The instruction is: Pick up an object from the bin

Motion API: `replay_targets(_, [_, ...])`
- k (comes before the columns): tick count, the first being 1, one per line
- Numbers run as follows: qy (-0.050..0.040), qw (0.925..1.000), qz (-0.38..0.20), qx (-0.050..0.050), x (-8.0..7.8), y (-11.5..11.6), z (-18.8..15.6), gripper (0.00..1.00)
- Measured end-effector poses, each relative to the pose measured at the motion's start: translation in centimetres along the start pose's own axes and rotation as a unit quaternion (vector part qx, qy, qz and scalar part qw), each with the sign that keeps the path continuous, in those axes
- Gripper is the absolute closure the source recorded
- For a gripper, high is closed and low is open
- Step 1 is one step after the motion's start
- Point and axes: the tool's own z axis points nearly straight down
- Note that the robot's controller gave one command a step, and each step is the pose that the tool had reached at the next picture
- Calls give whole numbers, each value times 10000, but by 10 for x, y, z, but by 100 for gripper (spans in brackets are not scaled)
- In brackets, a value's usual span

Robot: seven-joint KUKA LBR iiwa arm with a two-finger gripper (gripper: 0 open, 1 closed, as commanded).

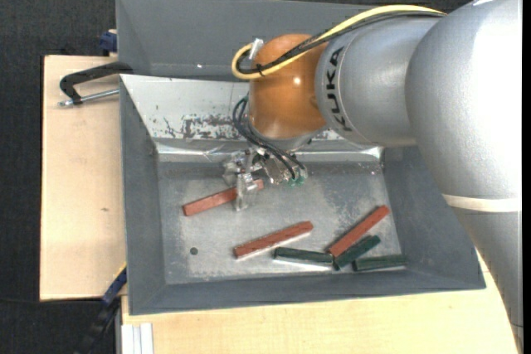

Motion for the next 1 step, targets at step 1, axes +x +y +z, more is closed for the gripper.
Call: replay_targets(1, [-8, 9998, 198, 6, 15, 4, -143, 100])
